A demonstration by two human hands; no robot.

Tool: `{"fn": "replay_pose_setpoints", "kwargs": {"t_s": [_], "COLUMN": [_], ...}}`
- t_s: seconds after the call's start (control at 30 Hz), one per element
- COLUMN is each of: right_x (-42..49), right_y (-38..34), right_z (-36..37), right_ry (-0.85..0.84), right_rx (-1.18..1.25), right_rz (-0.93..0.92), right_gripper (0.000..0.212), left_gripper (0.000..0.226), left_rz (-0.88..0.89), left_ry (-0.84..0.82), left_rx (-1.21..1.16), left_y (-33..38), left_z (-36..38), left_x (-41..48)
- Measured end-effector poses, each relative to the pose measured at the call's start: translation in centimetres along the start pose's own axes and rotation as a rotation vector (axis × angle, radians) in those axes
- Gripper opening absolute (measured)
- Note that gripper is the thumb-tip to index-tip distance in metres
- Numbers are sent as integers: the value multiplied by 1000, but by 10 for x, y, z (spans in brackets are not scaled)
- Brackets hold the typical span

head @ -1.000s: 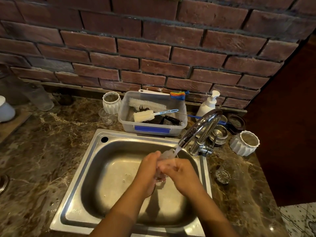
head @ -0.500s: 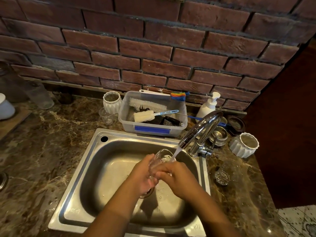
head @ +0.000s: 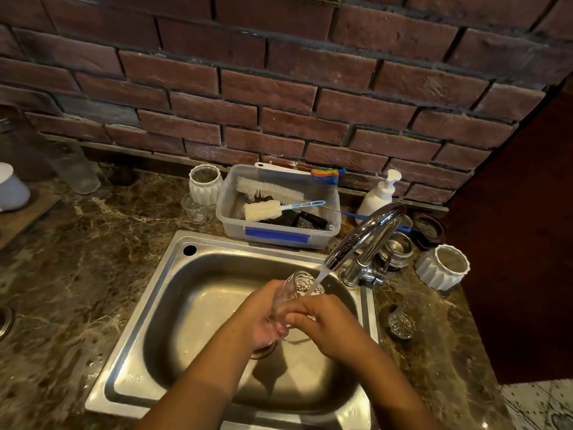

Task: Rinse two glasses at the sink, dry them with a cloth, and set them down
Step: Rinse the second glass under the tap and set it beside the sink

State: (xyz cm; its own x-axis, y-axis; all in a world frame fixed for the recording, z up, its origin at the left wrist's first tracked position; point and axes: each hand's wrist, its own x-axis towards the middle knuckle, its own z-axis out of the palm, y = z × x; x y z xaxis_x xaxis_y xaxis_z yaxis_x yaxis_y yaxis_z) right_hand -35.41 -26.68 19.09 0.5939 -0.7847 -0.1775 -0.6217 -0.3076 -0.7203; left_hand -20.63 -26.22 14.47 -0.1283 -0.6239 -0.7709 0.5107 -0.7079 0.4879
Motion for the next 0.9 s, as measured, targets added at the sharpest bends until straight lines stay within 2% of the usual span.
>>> {"fn": "replay_pose_setpoints", "kwargs": {"t_s": [0.07, 0.13, 0.2, 0.23, 0.3, 0.4, 0.47, 0.5, 0.57, 0.63, 0.73, 0.8, 0.83, 0.9], "right_x": [0, 3, 6, 6, 3, 0, 2, 3, 7, 10, 15, 18, 20, 22], "right_y": [-3, -9, -12, -11, -7, 5, 11, 12, 14, 16, 18, 15, 13, 12], "right_z": [3, 10, 16, 17, 11, -5, -14, -17, -20, -14, 2, 14, 19, 28], "right_ry": [86, 299, 388, 374, 298, 106, -30, -44, 74, 288, 569, 680, 689, 615], "right_rx": [99, 461, 787, 784, 589, 340, 315, 341, 396, 445, 545, 651, 702, 854], "right_rz": [20, 239, 442, 428, 273, 54, -15, -26, -3, 97, 279, 365, 410, 521], "right_gripper": [22, 26, 27, 27, 26, 19, 16, 17, 29, 46, 39, 26, 27, 49], "left_gripper": [28, 22, 21, 23, 23, 33, 49, 57, 69, 77, 75, 71, 68, 63], "left_rz": [160, 512, 789, 798, 592, 123, -15, -40, -71, -66, -21, 92, 180, 343], "left_ry": [69, 240, 357, 366, 303, 13, -154, -235, -402, -507, -530, -479, -411, -217], "left_rx": [24, 250, 452, 469, 410, 193, 154, 162, 170, 114, 15, 62, 112, 233], "left_y": [-5, -15, -22, -22, -15, -2, 0, -2, -7, -12, -21, -29, -33, -41], "left_z": [5, 14, 17, 16, 11, 1, -7, -9, -8, -3, 3, 10, 14, 20], "left_x": [3, 5, 7, 8, 9, 3, 2, 2, 0, -3, -2, -3, -3, -4]}}
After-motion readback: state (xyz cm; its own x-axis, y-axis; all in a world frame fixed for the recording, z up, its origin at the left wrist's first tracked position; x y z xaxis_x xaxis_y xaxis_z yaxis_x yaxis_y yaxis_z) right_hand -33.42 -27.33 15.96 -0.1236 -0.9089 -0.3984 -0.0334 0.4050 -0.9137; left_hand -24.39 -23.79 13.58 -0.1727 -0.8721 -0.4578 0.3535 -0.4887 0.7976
